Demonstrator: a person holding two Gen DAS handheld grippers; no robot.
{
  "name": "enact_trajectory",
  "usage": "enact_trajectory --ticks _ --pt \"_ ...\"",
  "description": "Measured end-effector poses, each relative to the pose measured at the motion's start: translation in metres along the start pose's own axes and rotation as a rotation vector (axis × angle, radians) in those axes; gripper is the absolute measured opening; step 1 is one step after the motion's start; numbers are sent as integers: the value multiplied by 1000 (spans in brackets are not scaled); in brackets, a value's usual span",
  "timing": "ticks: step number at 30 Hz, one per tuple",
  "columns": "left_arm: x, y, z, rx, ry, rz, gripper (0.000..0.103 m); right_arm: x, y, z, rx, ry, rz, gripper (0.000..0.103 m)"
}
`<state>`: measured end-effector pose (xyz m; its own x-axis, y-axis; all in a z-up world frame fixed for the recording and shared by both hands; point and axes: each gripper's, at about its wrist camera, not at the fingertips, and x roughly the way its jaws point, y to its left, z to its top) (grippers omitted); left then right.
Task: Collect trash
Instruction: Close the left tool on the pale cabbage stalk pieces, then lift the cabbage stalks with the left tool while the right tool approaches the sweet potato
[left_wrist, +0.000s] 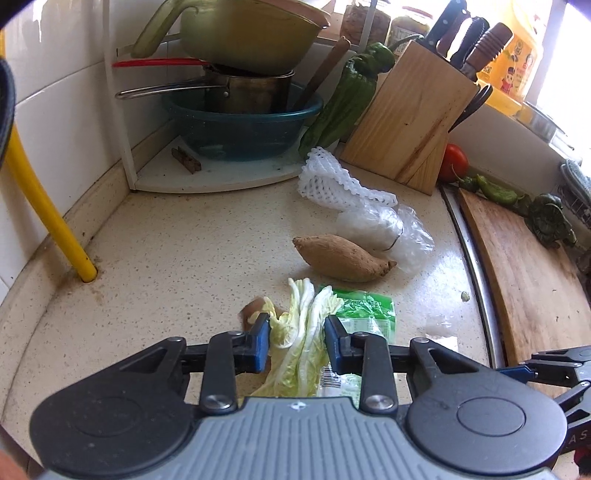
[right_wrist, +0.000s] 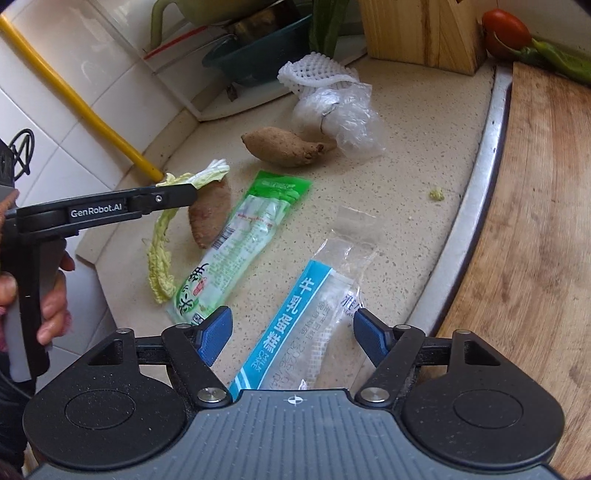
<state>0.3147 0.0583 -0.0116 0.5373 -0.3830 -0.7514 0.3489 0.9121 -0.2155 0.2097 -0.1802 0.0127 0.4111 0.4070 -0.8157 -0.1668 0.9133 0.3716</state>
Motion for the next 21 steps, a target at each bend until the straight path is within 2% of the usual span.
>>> enact_trajectory --ticks 4,12,21 --pt "3 10 2 -16 6 10 28 4 4 3 -16 -8 -21 80" --pt "-1 15 0 -41 12 -43 27 8 11 4 -79 -28 -103 81" --pt "-8 18 -5 -69 -1 -11 27 9 9 5 -104 -48 -125 84"
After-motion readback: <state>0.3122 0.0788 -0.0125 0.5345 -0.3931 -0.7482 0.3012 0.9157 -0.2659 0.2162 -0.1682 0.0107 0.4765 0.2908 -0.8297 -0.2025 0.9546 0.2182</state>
